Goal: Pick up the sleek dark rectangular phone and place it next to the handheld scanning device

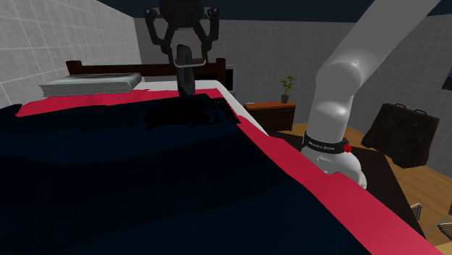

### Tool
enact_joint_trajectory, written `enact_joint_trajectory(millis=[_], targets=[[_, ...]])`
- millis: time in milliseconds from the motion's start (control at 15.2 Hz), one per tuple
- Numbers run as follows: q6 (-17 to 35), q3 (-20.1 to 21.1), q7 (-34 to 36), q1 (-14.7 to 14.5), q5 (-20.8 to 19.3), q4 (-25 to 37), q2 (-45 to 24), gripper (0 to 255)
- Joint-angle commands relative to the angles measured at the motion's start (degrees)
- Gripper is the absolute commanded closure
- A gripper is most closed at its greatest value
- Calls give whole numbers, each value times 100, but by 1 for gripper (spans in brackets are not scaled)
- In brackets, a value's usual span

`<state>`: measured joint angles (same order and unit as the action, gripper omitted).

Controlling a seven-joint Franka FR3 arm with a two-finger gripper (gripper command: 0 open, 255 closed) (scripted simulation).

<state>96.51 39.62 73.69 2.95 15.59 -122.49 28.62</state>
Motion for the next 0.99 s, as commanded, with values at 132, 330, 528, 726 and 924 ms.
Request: enact_joint_trajectory(millis=[132, 330, 528, 726, 924], targets=[[-326, -76, 7, 13, -38, 313, 7, 255], [-547, -113, 22, 35, -76, 562, -25, 255], [-767, -143, 40, 59, -115, 823, -71, 255], [-987, -165, 63, 86, -157, 1095, -129, 255], [-1207, -180, 90, 114, -200, 1379, -200, 255]])
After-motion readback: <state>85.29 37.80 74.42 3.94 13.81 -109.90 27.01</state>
